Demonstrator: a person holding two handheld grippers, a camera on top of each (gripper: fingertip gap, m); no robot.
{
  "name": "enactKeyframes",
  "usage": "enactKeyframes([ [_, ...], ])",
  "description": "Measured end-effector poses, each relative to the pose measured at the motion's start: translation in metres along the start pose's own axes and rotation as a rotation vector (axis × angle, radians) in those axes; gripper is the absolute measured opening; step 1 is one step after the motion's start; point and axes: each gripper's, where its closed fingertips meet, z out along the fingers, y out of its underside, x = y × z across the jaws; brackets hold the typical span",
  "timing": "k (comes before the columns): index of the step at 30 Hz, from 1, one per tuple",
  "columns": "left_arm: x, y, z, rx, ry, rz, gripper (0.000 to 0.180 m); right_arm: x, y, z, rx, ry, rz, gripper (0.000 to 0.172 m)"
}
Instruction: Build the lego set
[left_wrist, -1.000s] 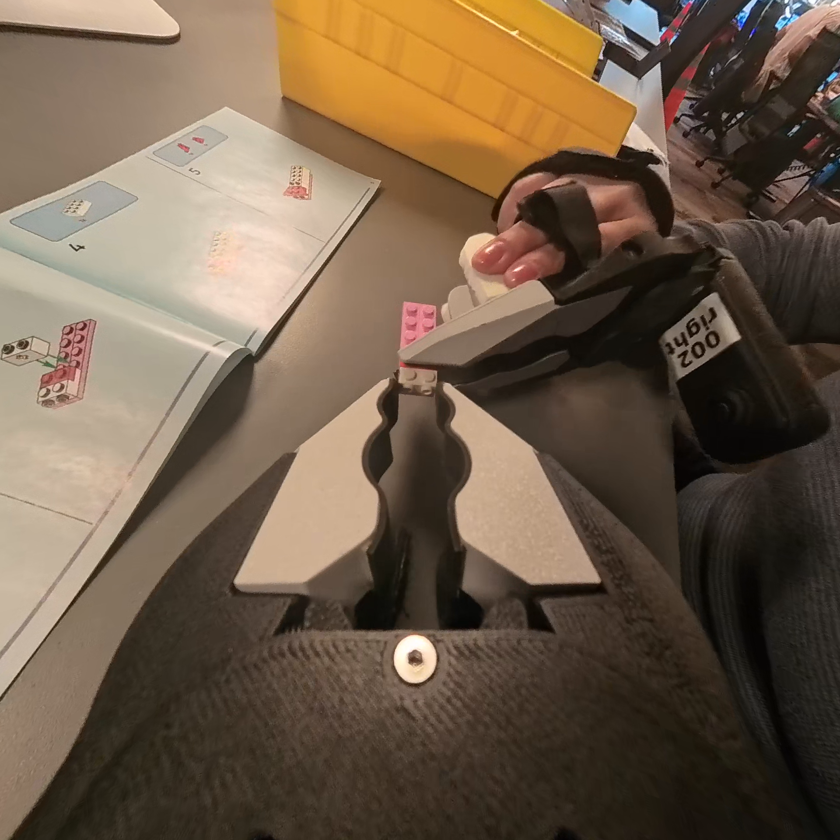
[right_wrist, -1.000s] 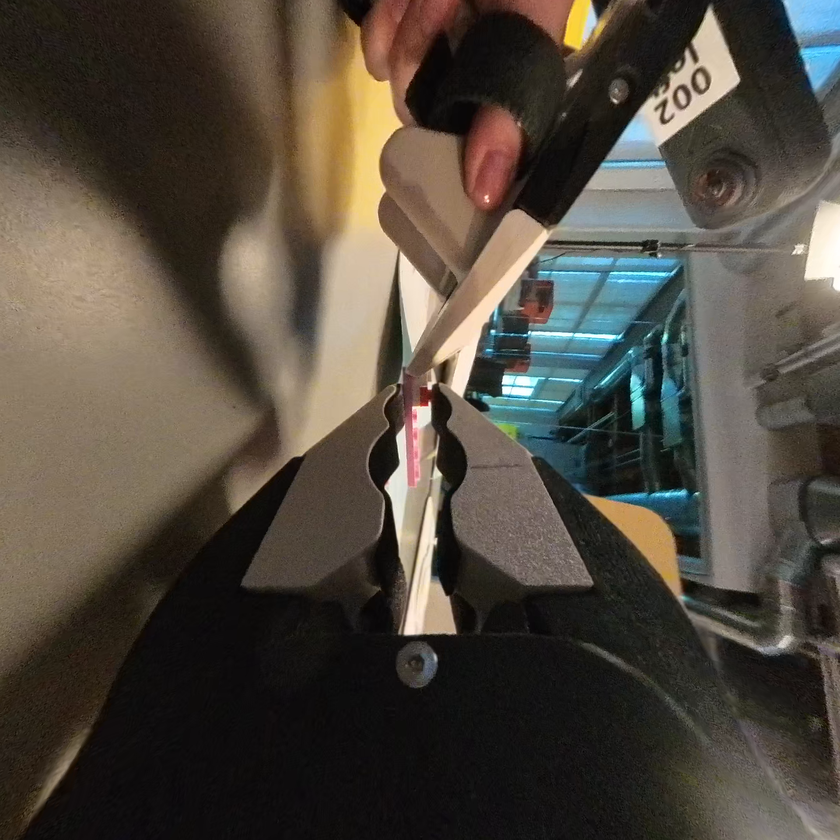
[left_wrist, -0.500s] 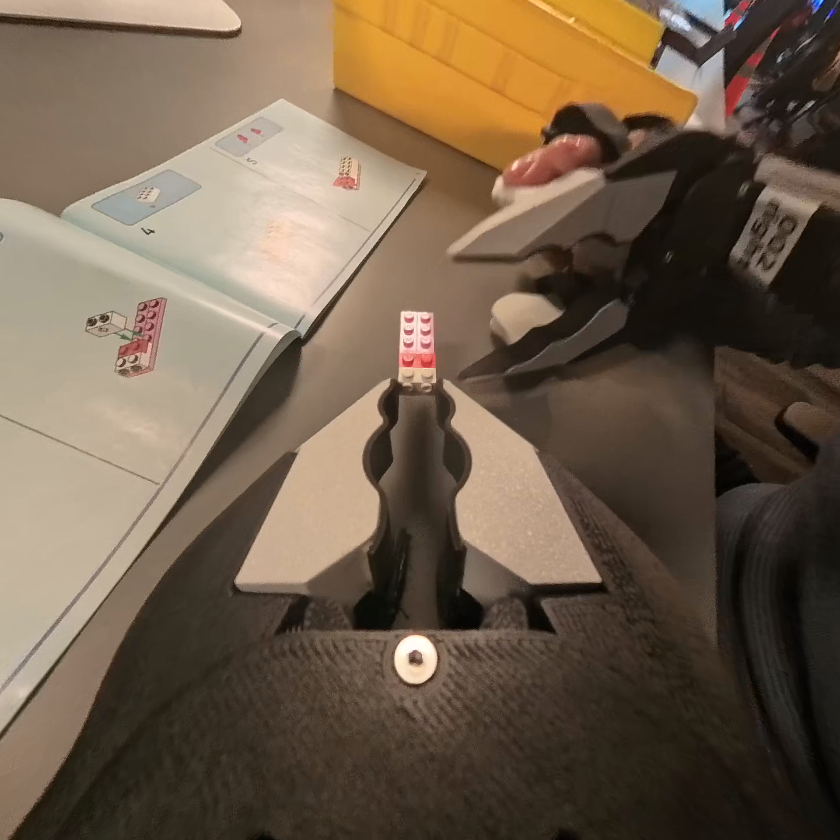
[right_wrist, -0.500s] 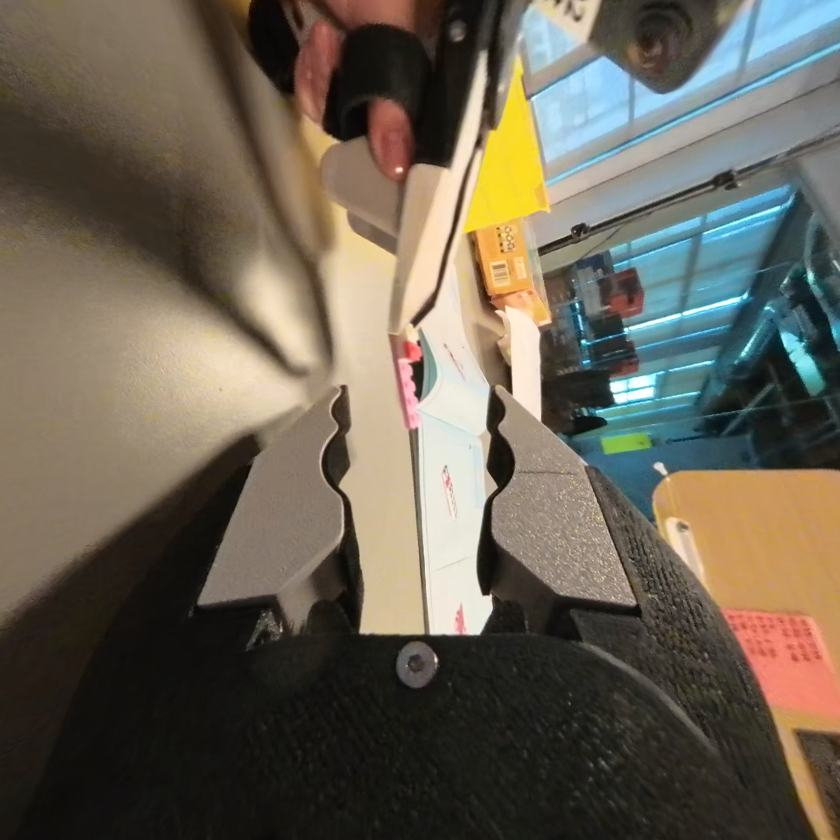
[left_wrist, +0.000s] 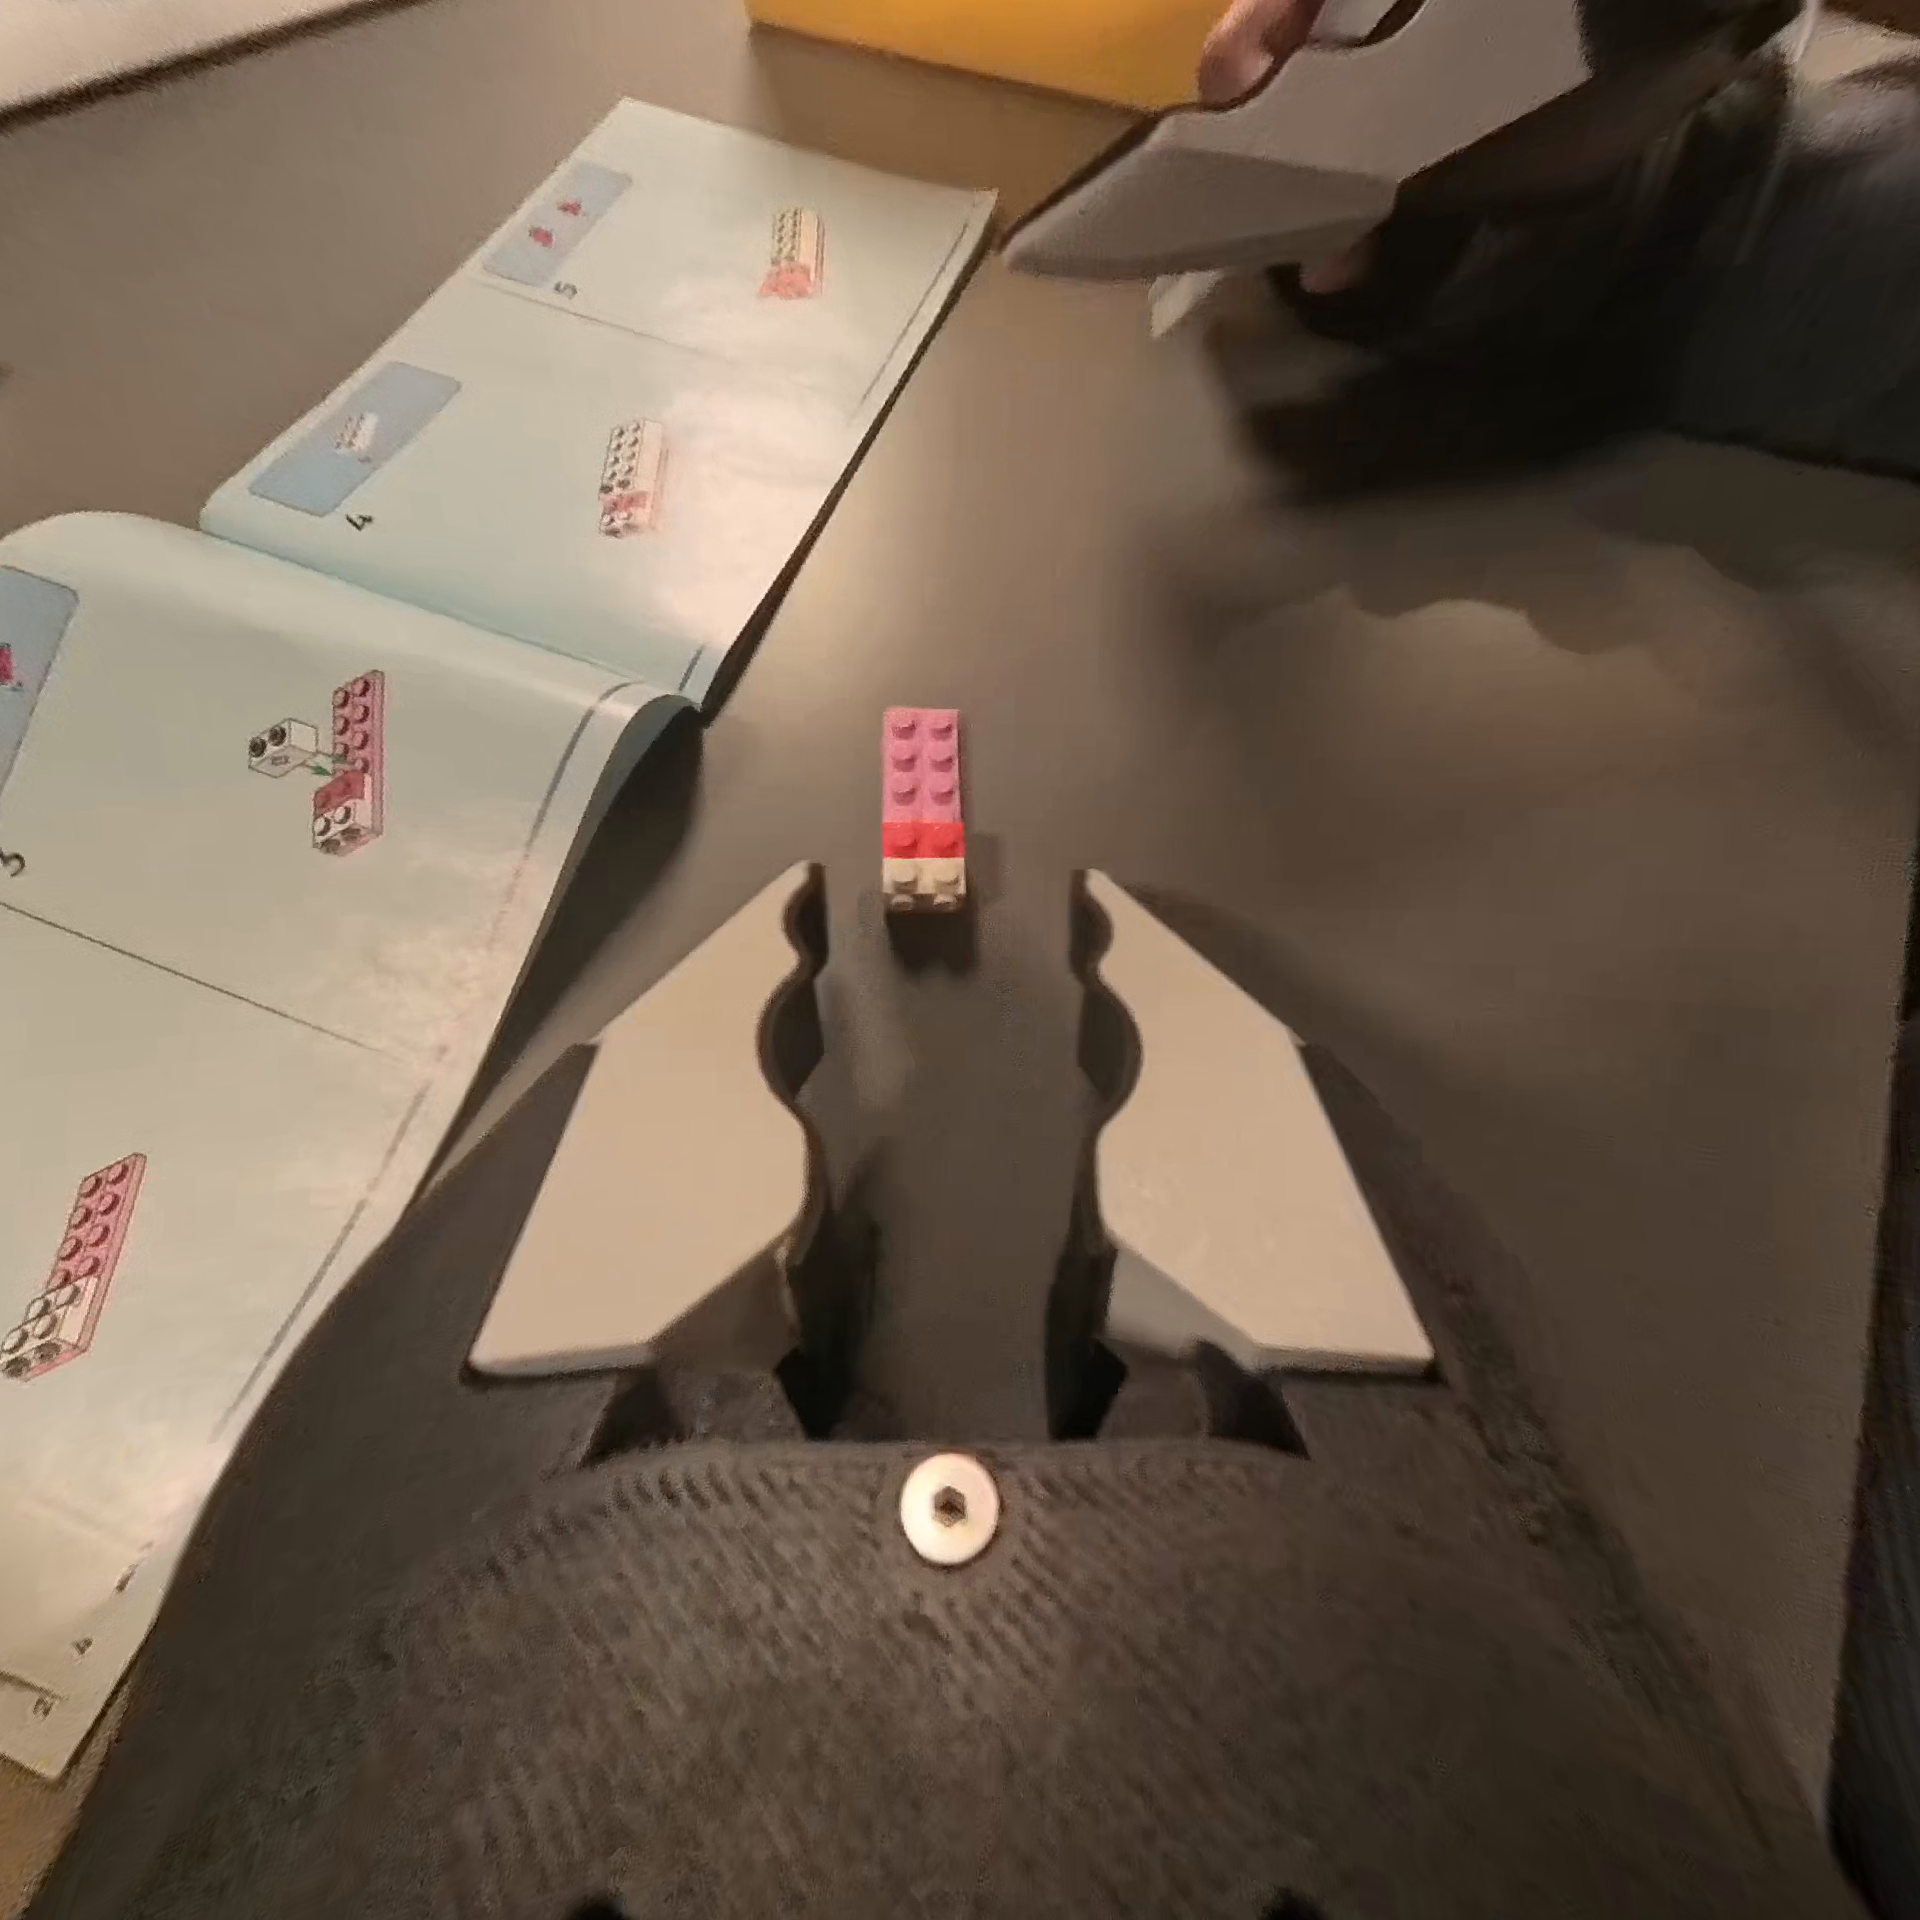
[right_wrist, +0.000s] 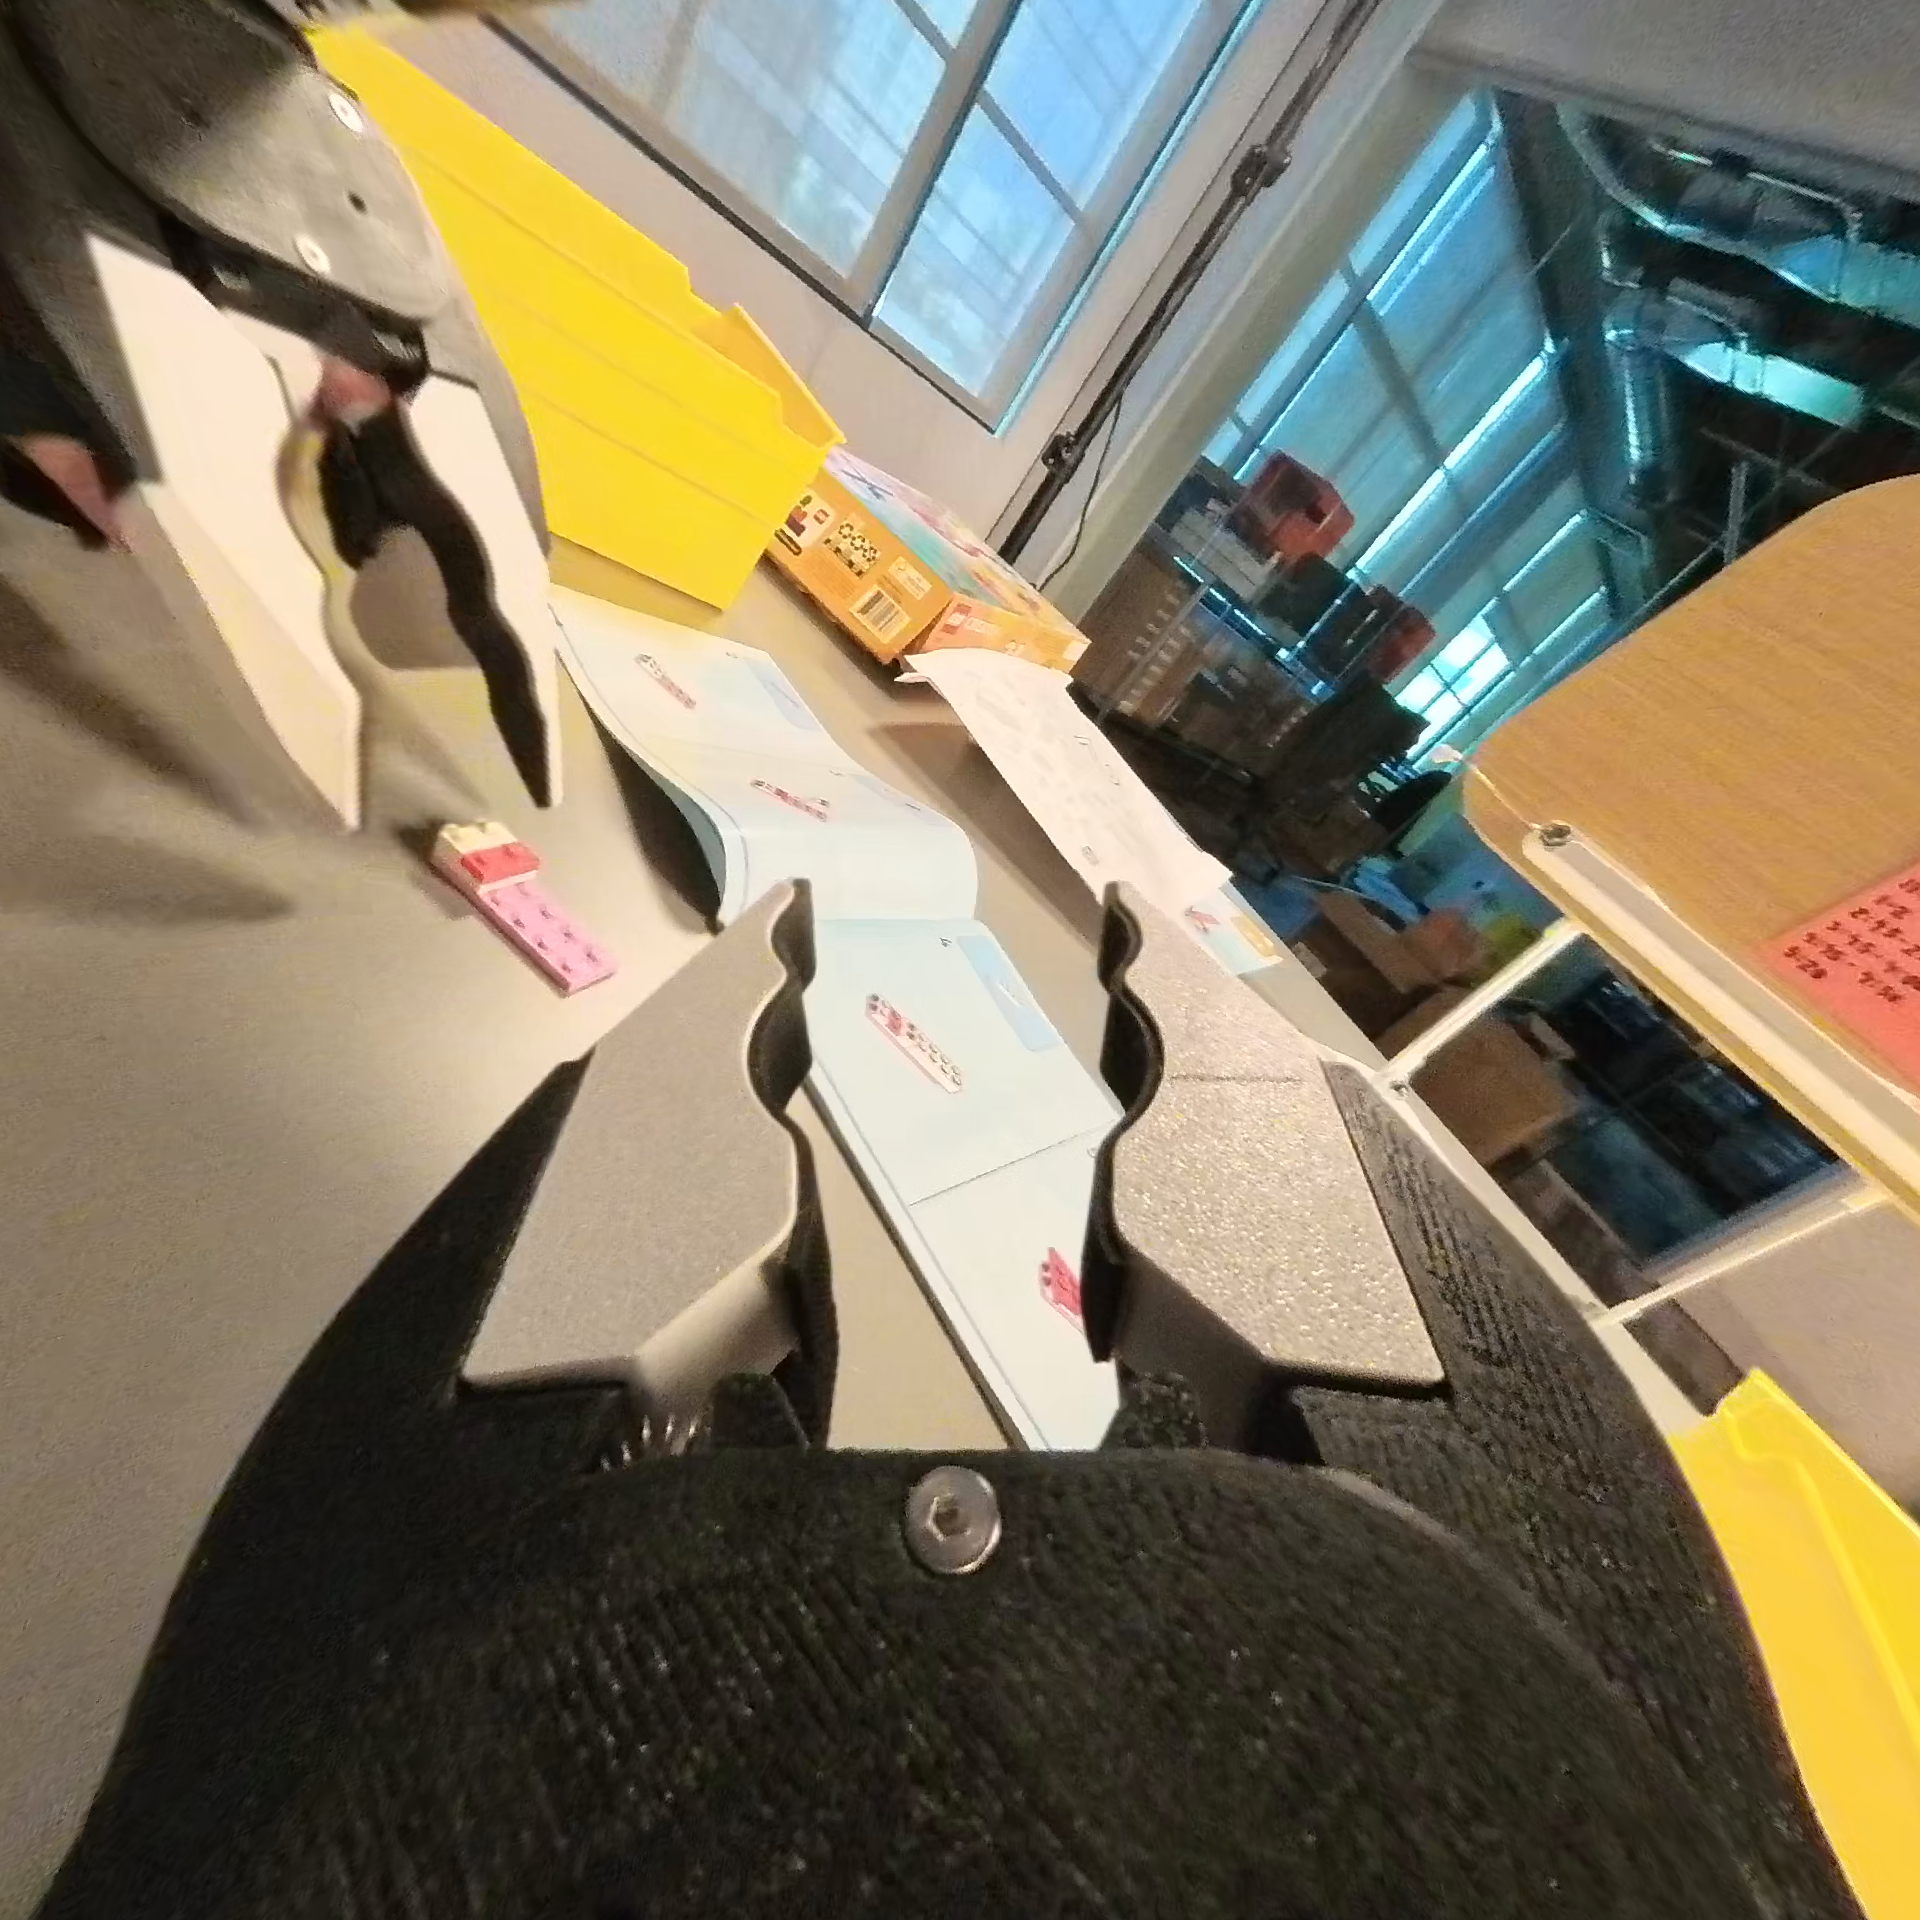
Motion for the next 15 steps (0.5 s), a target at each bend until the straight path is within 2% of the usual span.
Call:
enactKeyframes([
  [2, 0.004, -0.009, -0.009, 0.057, 0.001, -0.016, 0.058, 0.001, 0.0, 0.0, -0.003, 0.014, -0.01, 0.052],
  [4, 0.009, -0.022, -0.027, 0.158, -0.012, -0.039, 0.06, 0.003, 0.0, -0.001, 0.0, 0.03, -0.009, 0.05],
  [8, 0.023, -0.047, -0.089, 0.361, -0.045, -0.071, 0.052, 0.011, -0.002, -0.005, 0.019, 0.065, 0.026, 0.049],
  [10, 0.02, -0.056, -0.126, 0.4, -0.084, -0.074, 0.051, 0.015, -0.002, -0.006, 0.028, 0.076, 0.054, 0.048],
  [12, 0.002, -0.061, -0.167, 0.391, -0.196, -0.062, 0.052, 0.018, -0.002, -0.008, 0.038, 0.086, 0.08, 0.047],
  [15, -0.047, -0.058, -0.235, 0.357, -0.45, -0.109, 0.052, 0.023, -0.002, -0.01, 0.045, 0.103, 0.108, 0.046],
])
